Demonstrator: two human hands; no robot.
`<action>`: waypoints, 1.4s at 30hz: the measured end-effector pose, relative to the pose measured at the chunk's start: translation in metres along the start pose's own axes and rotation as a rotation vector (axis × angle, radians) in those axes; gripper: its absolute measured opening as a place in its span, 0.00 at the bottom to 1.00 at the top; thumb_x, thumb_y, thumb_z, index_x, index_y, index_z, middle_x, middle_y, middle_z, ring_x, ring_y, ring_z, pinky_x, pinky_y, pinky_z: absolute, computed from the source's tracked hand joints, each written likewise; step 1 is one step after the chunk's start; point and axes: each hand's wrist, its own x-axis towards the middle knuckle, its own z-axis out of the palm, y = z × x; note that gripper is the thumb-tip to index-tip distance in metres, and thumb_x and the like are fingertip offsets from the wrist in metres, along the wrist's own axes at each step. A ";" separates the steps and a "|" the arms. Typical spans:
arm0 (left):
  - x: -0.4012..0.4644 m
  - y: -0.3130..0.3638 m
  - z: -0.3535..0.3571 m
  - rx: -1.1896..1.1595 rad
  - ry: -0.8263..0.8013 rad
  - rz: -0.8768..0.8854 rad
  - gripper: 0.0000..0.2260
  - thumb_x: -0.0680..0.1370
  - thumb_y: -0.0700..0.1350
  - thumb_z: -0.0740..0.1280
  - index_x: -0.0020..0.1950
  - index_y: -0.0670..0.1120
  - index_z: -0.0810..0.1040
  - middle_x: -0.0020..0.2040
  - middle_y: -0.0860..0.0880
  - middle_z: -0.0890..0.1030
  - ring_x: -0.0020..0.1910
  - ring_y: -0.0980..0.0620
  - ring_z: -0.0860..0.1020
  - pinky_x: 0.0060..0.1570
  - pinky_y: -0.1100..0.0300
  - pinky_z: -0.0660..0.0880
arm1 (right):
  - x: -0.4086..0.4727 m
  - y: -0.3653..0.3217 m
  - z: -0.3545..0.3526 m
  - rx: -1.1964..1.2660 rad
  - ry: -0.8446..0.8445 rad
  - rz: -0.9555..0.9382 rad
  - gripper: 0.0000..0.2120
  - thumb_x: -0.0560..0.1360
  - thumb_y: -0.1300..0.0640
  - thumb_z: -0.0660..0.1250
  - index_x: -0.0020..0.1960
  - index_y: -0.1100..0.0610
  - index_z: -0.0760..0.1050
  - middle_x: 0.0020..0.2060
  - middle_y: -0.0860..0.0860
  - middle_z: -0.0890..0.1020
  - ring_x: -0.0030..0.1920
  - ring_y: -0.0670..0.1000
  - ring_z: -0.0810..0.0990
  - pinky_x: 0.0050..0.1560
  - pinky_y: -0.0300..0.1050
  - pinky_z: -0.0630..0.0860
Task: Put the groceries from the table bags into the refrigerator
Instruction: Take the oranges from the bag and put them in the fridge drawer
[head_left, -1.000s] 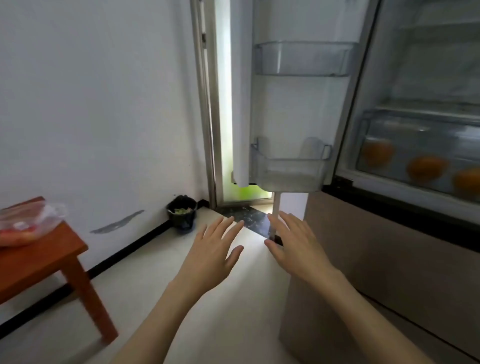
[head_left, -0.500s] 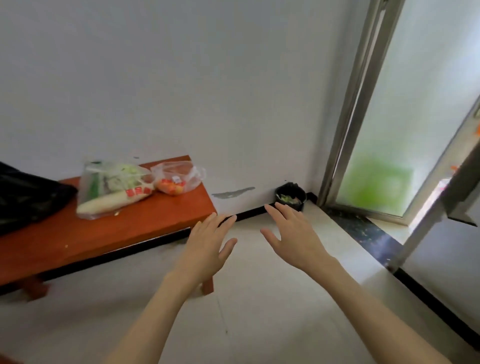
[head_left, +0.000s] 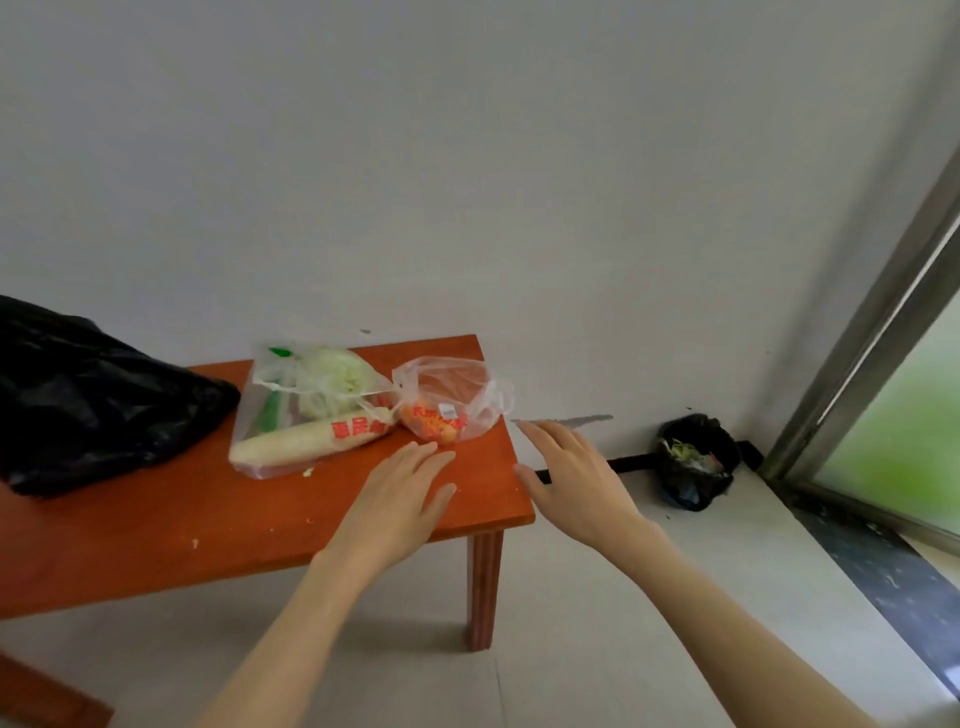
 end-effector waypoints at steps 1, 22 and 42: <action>0.011 -0.008 0.001 -0.001 0.002 0.000 0.21 0.80 0.55 0.53 0.73 0.54 0.60 0.75 0.53 0.59 0.74 0.55 0.54 0.72 0.56 0.53 | 0.013 0.002 0.005 0.004 -0.010 0.003 0.25 0.79 0.46 0.57 0.73 0.51 0.59 0.70 0.50 0.67 0.70 0.51 0.64 0.69 0.45 0.61; 0.297 -0.194 0.050 -0.111 -0.148 0.272 0.16 0.81 0.47 0.55 0.67 0.49 0.71 0.66 0.51 0.72 0.67 0.54 0.68 0.66 0.60 0.63 | 0.289 0.007 0.148 0.128 -0.110 0.233 0.19 0.81 0.52 0.54 0.71 0.51 0.65 0.67 0.52 0.72 0.66 0.53 0.70 0.64 0.50 0.69; 0.376 -0.236 0.132 0.233 -0.393 0.320 0.11 0.78 0.44 0.60 0.60 0.48 0.74 0.56 0.51 0.77 0.55 0.51 0.74 0.53 0.58 0.70 | 0.353 0.067 0.248 0.143 -0.539 0.191 0.26 0.76 0.43 0.61 0.71 0.52 0.64 0.72 0.50 0.65 0.72 0.54 0.61 0.69 0.50 0.61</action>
